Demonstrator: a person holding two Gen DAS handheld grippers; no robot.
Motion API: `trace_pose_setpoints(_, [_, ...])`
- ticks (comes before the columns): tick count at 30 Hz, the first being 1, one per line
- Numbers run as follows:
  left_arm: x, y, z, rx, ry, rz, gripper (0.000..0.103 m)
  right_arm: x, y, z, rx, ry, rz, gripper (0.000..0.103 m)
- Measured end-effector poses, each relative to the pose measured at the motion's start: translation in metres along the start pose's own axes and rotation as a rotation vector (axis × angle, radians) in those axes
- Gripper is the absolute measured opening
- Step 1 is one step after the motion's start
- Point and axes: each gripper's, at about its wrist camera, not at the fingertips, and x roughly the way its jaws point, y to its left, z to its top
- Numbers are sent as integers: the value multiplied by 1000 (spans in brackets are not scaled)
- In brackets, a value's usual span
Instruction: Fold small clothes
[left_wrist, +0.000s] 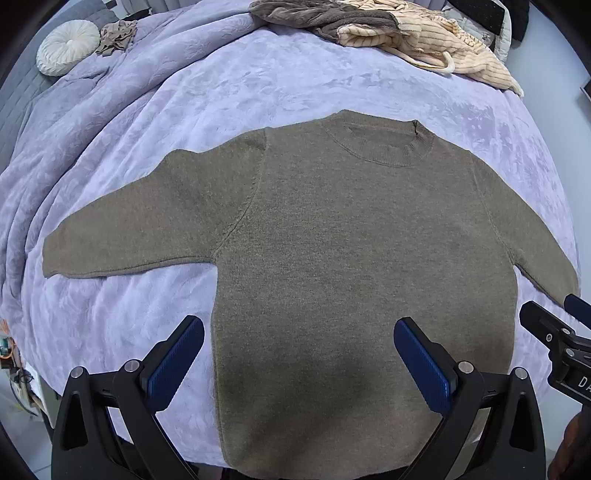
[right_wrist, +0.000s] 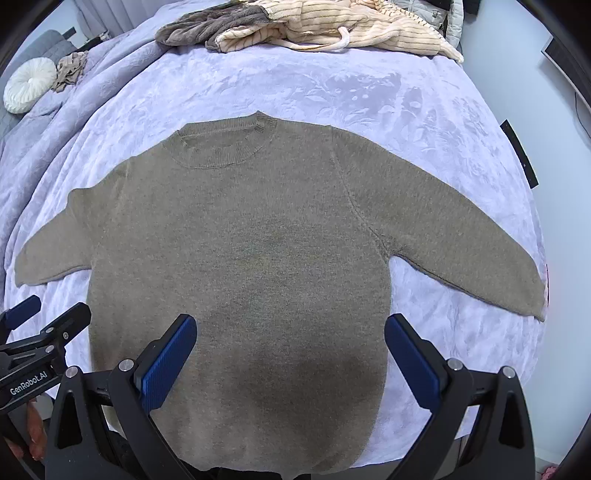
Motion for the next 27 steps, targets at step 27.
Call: trace_pose_setpoints(27, [2,3,-5,-9,7,0,103,0,1,-3,-2,2,-6,102])
